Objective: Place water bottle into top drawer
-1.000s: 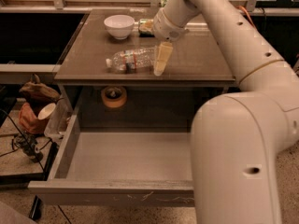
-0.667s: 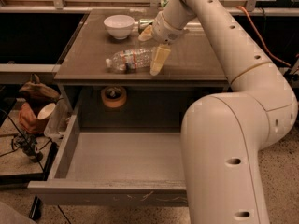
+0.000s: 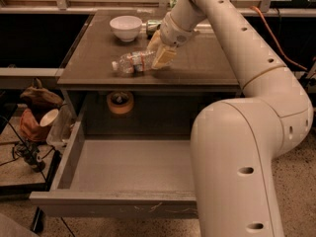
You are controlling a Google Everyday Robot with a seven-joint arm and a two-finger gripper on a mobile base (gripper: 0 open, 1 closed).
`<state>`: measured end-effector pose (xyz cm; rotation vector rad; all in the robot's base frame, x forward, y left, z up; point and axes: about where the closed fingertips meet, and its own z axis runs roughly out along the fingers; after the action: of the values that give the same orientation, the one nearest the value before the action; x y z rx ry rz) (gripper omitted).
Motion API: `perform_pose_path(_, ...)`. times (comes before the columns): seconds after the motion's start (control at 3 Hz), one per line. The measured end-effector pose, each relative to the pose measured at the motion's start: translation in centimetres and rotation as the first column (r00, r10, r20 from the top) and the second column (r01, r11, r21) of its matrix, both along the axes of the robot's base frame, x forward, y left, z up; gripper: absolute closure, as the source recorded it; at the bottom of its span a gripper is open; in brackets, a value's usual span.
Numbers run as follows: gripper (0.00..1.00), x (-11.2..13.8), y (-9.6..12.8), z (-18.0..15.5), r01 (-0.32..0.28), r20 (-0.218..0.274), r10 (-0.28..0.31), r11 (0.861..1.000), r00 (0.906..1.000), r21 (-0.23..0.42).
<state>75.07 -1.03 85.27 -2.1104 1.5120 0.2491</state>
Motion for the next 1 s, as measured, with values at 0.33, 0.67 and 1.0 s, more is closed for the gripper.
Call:
perform_pose_path(0.33,0.88,-0.2,0.0,0.3,0.002,0.009,-0.002,1.0,1.0,0.003)
perform_pose_path(0.67,1.0,-1.6,-2.6,4.8,0.086,0.129,-0.089,0.996,0.9877,0.031)
perform_pose_path(1.0,1.0,-5.7,-5.6,12.2,0.185,0.283,-0.209,0.977,0.9362,0.109)
